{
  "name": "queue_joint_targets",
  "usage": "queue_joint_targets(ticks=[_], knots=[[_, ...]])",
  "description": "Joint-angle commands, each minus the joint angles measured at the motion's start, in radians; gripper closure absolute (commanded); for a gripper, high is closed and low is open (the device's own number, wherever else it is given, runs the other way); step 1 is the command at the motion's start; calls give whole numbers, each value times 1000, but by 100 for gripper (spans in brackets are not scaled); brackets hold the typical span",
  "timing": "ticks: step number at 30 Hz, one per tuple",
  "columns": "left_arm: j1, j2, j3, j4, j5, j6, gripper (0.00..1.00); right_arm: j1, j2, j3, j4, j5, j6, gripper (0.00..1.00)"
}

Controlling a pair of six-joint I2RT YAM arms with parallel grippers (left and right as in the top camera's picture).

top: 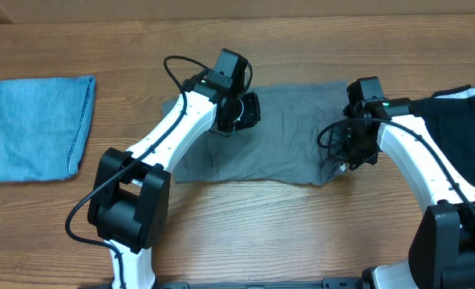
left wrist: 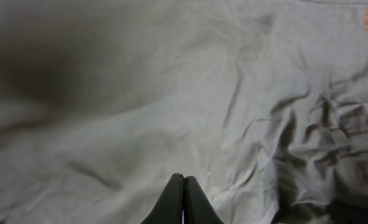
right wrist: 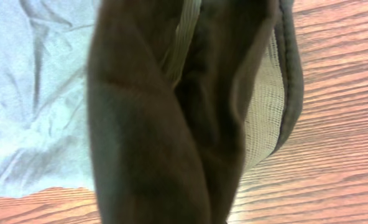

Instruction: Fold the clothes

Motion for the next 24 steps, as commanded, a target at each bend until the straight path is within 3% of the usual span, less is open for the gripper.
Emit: queue_joint_targets(ticks=[1,10,24], knots=[[-4,9,8,-11,-53,-20,96,-2,-21,-6,16,27,-10,96],[-27,65,8,43,-58,-114,96,5,-58,2,14,26,-37,96],[-66,178,8,153,-36,-115,96,38,-158,2,-7,-90,-111,96]])
